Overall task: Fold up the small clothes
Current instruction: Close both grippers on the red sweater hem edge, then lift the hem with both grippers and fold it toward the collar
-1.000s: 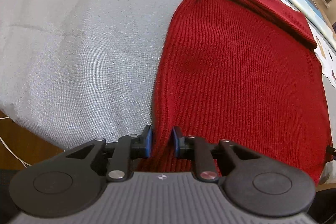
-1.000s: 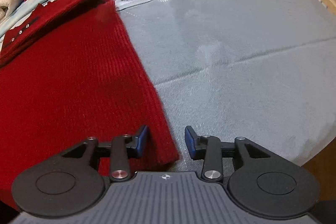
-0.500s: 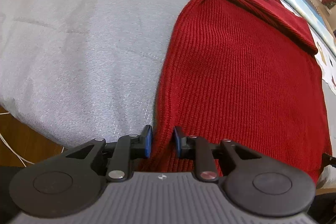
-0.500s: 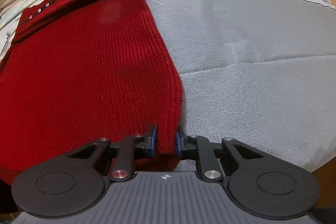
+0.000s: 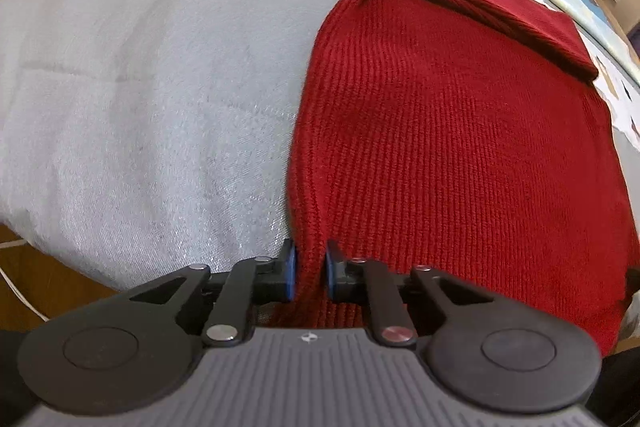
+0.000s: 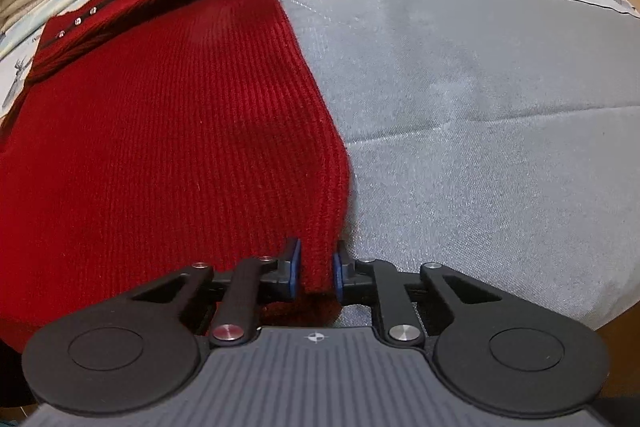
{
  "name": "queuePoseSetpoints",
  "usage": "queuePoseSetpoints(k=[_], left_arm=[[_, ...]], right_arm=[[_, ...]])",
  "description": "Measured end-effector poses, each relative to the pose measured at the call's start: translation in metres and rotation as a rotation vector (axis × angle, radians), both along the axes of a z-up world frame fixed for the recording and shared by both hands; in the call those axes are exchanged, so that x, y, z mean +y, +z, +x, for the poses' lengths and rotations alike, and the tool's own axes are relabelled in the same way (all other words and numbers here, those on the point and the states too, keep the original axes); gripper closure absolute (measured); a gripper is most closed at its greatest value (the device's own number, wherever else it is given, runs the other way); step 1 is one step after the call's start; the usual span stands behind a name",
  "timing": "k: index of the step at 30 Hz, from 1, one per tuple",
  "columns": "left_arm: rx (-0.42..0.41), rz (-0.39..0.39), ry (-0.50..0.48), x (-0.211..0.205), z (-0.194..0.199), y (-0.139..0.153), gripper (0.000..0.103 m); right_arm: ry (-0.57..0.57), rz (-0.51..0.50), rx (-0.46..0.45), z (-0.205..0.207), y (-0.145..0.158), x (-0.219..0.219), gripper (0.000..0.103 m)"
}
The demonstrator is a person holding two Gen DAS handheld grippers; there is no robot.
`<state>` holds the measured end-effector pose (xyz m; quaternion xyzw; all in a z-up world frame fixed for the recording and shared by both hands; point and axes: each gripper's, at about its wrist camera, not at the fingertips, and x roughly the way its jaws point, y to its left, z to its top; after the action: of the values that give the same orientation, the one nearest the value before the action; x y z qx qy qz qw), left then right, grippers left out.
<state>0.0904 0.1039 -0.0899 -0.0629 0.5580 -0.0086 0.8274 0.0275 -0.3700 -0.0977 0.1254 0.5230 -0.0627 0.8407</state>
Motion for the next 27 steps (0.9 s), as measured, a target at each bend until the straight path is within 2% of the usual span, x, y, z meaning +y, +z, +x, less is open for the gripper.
queuePoseSetpoints(k=[3, 6, 14, 19, 23, 27], left_arm=[[-0.042, 0.028, -0.059, -0.011, -0.004, 0.008, 0.090], [-0.097, 0.020, -0.113, -0.020, -0.010, 0.025, 0.091], [-0.240, -0.113, -0.142, -0.014, -0.030, 0.093, 0.092], [-0.331, -0.191, -0.150, -0.005, -0.054, 0.140, 0.094], [-0.374, -0.260, -0.144, 0.015, -0.081, 0.169, 0.094], [-0.396, -0.296, -0.138, 0.031, -0.096, 0.182, 0.095]], right_arm=[[-0.006, 0.018, -0.070, -0.007, 0.014, 0.000, 0.089], [0.017, 0.039, -0.181, -0.016, 0.038, 0.004, 0.090], [0.004, 0.183, -0.421, -0.046, 0.109, -0.011, 0.093], [0.012, 0.245, -0.552, -0.080, 0.153, -0.023, 0.094], [-0.014, 0.312, -0.667, -0.121, 0.180, -0.038, 0.095], [-0.030, 0.360, -0.731, -0.150, 0.192, -0.054, 0.095]])
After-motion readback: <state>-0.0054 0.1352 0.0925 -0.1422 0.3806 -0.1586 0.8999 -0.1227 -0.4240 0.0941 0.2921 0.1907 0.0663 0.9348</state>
